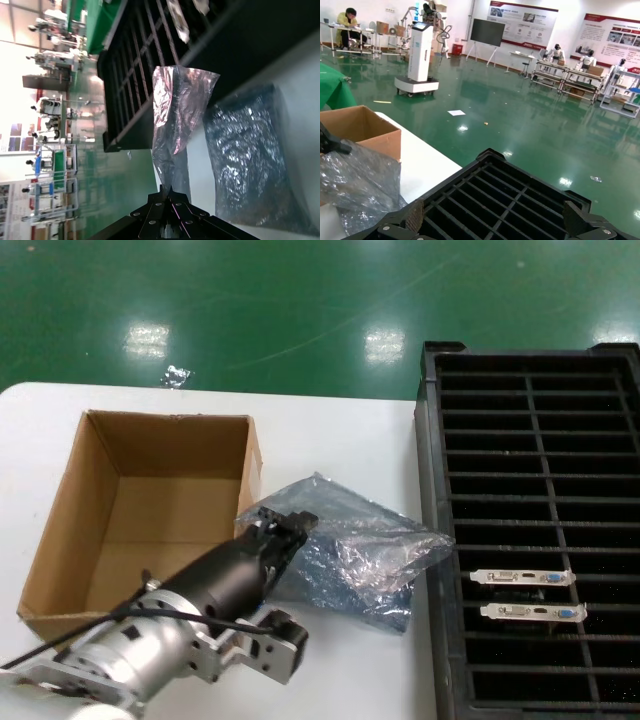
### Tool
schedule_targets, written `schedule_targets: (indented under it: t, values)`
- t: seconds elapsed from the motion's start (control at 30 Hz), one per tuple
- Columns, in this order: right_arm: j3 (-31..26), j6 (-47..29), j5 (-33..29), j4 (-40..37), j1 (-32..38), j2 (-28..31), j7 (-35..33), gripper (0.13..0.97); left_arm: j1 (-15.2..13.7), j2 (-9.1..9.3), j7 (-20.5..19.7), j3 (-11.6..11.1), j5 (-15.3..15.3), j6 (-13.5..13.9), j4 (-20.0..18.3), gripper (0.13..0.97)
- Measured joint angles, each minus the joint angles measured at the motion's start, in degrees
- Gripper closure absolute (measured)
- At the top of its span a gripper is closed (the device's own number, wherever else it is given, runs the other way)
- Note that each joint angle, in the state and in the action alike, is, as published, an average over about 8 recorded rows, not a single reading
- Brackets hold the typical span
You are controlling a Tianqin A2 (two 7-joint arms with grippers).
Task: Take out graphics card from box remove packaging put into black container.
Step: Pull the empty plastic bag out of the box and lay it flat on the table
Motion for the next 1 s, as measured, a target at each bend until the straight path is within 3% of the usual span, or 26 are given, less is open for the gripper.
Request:
schedule_targets:
  t: [0.23,0.43,0.57,0.77,0.9,1.0]
  values:
    - [-0.34,0.56,0.32,0.02,-0.20,0.40,0.08,0.129,-1.29,8.09,3.70,0.63,10.55,-3.65,7.80,0.959]
    - [-0.54,0.92,0.60,0.02,-0.37,0.69,0.04,0.129,-3.33,12.48,5.13,-0.06,13.72,-6.36,13.59,0.959]
    - [-0.64,1.11,0.76,0.02,-0.46,0.84,0.00,0.129,-4.44,13.32,5.71,-0.13,13.67,-6.80,15.57,0.959]
    - [-0.75,1.34,0.94,0.02,-0.57,1.02,-0.05,0.129,-5.12,12.95,5.98,-0.22,12.19,-6.42,16.02,0.959]
    - [-0.82,1.47,1.05,0.02,-0.63,1.13,-0.07,0.129,-4.92,12.06,5.62,-0.81,11.47,-5.03,14.44,0.912]
    - [-0.86,1.55,1.12,0.02,-0.67,1.19,-0.09,0.129,-4.46,10.94,4.49,-1.81,11.32,-2.30,11.67,0.866]
